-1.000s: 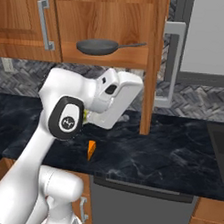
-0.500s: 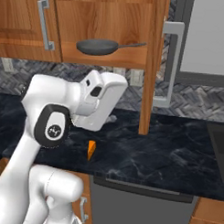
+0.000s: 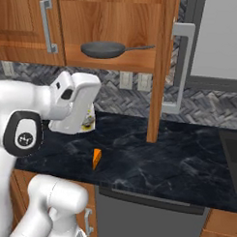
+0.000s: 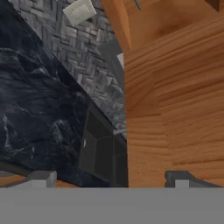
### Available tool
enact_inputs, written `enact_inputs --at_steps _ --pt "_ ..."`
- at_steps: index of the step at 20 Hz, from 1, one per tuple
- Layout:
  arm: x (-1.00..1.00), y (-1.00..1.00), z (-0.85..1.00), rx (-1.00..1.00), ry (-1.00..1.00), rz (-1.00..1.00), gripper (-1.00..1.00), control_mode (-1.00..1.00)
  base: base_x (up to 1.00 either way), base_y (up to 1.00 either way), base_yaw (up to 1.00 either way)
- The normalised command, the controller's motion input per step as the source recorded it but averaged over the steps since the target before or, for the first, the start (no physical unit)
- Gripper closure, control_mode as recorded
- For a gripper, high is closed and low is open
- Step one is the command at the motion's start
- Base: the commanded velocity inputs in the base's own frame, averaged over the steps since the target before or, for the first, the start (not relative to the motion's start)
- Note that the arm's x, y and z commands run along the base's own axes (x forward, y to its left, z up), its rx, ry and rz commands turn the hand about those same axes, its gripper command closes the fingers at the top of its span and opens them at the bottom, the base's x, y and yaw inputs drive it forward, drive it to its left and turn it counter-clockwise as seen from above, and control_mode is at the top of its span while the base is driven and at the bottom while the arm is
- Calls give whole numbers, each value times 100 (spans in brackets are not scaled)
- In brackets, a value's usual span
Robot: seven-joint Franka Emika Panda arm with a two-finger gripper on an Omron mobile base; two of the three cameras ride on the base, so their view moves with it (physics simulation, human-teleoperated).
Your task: Pick the pan from the cabinet and place it on the stove. Then turn on the stove burner for the pan.
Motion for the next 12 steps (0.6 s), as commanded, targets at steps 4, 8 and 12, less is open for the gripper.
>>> enact_inputs --at_steps 4,8,12 --pt "0 96 1 9 -10 0 -100 -100 0 0 0" --pt "-39 37 1 14 -9 1 -100 -100 0 0 0" --pt "-54 9 0 15 -10 7 -100 -100 0 0 0"
